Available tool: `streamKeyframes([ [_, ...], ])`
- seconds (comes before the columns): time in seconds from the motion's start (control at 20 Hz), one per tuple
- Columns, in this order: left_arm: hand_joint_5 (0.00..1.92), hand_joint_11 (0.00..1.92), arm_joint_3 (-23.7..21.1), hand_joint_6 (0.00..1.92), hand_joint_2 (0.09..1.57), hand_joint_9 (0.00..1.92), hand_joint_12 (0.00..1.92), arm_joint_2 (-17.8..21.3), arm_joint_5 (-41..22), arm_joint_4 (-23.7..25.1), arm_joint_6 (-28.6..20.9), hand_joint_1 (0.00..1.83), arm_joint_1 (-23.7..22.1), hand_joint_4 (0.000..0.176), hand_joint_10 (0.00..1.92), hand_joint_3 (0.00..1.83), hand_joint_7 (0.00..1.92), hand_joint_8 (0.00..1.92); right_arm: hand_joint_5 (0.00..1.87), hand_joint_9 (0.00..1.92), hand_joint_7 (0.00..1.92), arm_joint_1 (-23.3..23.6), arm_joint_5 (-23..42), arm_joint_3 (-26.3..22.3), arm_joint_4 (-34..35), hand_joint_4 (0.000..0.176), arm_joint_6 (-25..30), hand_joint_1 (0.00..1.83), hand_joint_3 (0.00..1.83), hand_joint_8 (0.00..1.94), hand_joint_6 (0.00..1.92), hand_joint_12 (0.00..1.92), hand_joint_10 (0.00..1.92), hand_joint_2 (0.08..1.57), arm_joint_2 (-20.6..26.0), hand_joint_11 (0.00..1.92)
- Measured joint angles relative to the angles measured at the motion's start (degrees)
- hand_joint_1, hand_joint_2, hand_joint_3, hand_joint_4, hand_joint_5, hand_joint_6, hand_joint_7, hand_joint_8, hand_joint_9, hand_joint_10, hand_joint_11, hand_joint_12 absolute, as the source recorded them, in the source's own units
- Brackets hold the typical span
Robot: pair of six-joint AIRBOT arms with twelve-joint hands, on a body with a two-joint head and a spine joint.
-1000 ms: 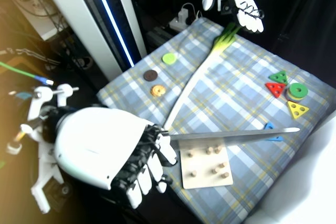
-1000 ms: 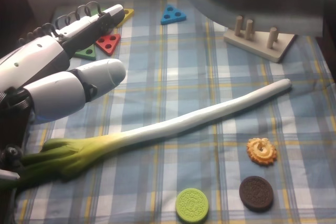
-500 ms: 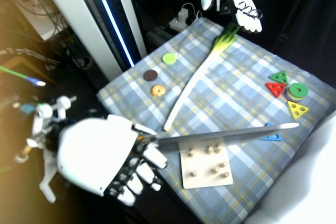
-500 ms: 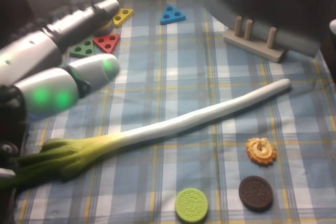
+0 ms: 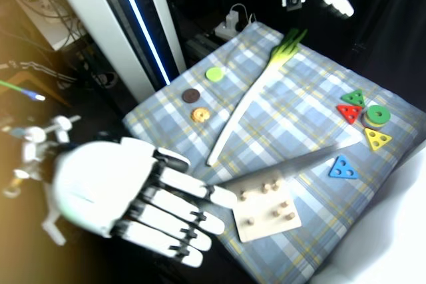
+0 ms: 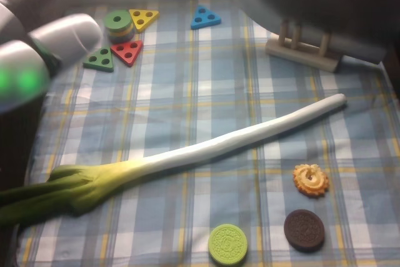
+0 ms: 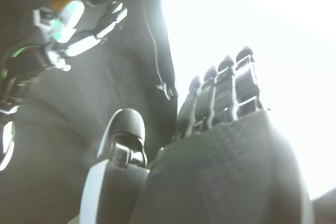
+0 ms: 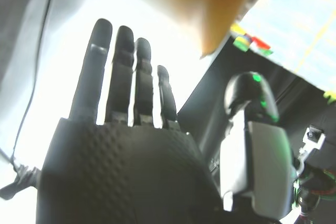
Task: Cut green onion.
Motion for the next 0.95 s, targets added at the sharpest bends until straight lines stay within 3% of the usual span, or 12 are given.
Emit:
streamKeyframes([
  [0.2, 0.04, 0.02, -0.02, 0.01, 1.39, 0.05, 0.01, 0.28, -4.11, -0.44, -0.02, 0.0, 0.42, 0.0, 0.02, 0.0, 0.02, 0.01, 0.0, 0.12, 0.14, -1.97, 1.95, -1.09, 2.01, 0.176, 0.0, 0.63, 0.0, 0.0, 0.0, 0.07, 0.0, 1.05, 0.2, 0.0],
  [0.3, 0.03, 0.0, 0.17, 0.0, 1.4, 0.01, 0.0, 0.42, -6.34, -1.46, -0.7, 0.0, 0.42, 0.0, 0.0, 0.0, 0.01, 0.0, 0.0, 0.08, 0.09, -4.22, 5.99, -3.76, 2.84, 0.176, -0.02, 0.55, 0.0, 0.0, 0.0, 0.01, 0.0, 1.05, 1.99, 0.0],
  [0.4, 0.03, 0.0, 1.84, 0.0, 1.4, 0.0, 0.0, 0.55, -9.01, -1.64, -4.55, 0.07, 0.39, 0.0, 0.0, 0.0, 0.0, 0.0, 0.0, 0.06, 0.06, -6.93, 12.7, -5.64, 3.74, 0.176, -0.02, 0.53, 0.0, 0.0, 0.0, 0.0, 0.01, 1.04, 3.45, 0.01],
  [0.5, 0.06, 0.0, 4.39, 0.01, 1.41, 0.04, 0.0, 0.52, -11.34, -2.51, -13.6, 0.19, 0.68, 0.0, 0.01, 0.0, 0.03, 0.01, 0.0, 0.07, 0.08, -9.84, 18.51, -7.56, 4.61, 0.176, -0.04, 0.54, 0.0, 0.01, 0.0, 0.01, 0.01, 1.02, 3.56, 0.02],
  [0.6, 0.07, 0.04, 6.86, 0.0, 1.26, 0.09, 0.03, 0.31, -14.12, -1.79, -23.63, 0.33, 2.34, 0.0, 0.01, 0.0, 0.07, 0.0, 0.0, 0.11, 0.13, -13.46, 23.8, -9.97, 3.96, 0.176, -0.04, 0.53, 0.0, 0.01, 0.0, 0.02, 0.01, 1.01, 3.54, 0.05],
  [0.65, 0.08, 0.05, 7.63, 0.0, 1.23, 0.09, 0.04, -0.26, -15.19, -1.64, -27.12, 0.37, 2.51, 0.0, 0.0, 0.0, 0.08, 0.0, 0.0, 0.15, 0.17, -15.26, 26.56, -11.17, 3.32, 0.16, -0.04, 0.59, 0.0, 0.02, 0.0, 0.03, 0.02, 1.01, 3.54, 0.07],
  [0.7, 0.09, 0.01, 7.63, 0.0, 1.16, 0.05, 0.01, -0.63, -15.96, -1.29, -28.37, 0.44, 2.49, 0.0, 0.0, 0.0, 0.06, 0.0, 0.01, 0.2, 0.23, -16.46, 29.0, -12.02, 3.13, 0.123, 0.11, 0.53, 0.0, 0.01, 0.0, 0.07, 0.02, 1.05, 3.54, 0.14],
  [0.75, 0.07, 0.0, 7.63, 0.0, 1.14, 0.01, 0.0, -1.03, -16.48, 0.04, -28.94, 0.55, 2.51, 0.0, 0.0, 0.0, 0.03, 0.0, 0.19, 0.2, 0.25, -17.9, 32.02, -12.35, 2.8, 0.144, 0.87, 0.65, 0.0, 0.0, 0.02, 0.06, 0.0, 1.05, 3.54, 0.14],
  [0.8, 0.07, 0.0, 7.69, 0.0, 1.13, 0.0, 0.0, -1.57, -17.55, 1.88, -30.69, 0.64, 2.51, 0.0, 0.0, 0.0, 0.02, 0.0, 0.19, 0.18, 0.22, -19.39, 36.3, -12.41, 3.06, 0.162, 2.1, 0.7, 0.01, 0.0, 0.01, 0.05, 0.0, 1.07, 3.37, 0.12],
  [0.85, 0.08, 0.02, 7.96, 0.0, 1.13, 0.08, 0.02, -1.73, -18.01, 2.95, -32.04, 0.58, 2.51, 0.0, 0.01, 0.0, 0.09, 0.01, 0.17, 0.1, 0.16, -19.87, 37.94, -12.41, 3.43, 0.119, 2.51, 0.89, 0.0, 0.0, 0.0, 0.01, 0.0, 1.07, 3.15, 0.02],
  [0.9, 0.14, 0.0, 8.44, 0.0, 1.13, 0.27, 0.52, -1.99, -19.19, 4.13, -34.29, 0.44, 2.51, 0.0, 0.0, 0.0, 0.21, 0.06, 0.09, 0.07, 0.09, -20.57, 40.19, -12.59, 4.0, 0.052, 2.89, 0.8, 0.02, 0.0, 0.0, 0.0, 0.0, 1.2, 2.89, 0.0],
  [0.95, 0.14, 0.0, 9.51, 0.0, 1.21, 0.31, 0.58, -2.67, -21.57, 4.7, -38.25, 0.36, 2.93, 0.0, 0.0, 0.01, 0.3, 0.03, 0.02, 0.08, 0.02, -21.44, 43.19, -13.0, 3.93, 0.027, 2.93, 0.6, 0.03, 0.0, 0.0, 0.0, 0.0, 1.26, 2.84, 0.0],
])
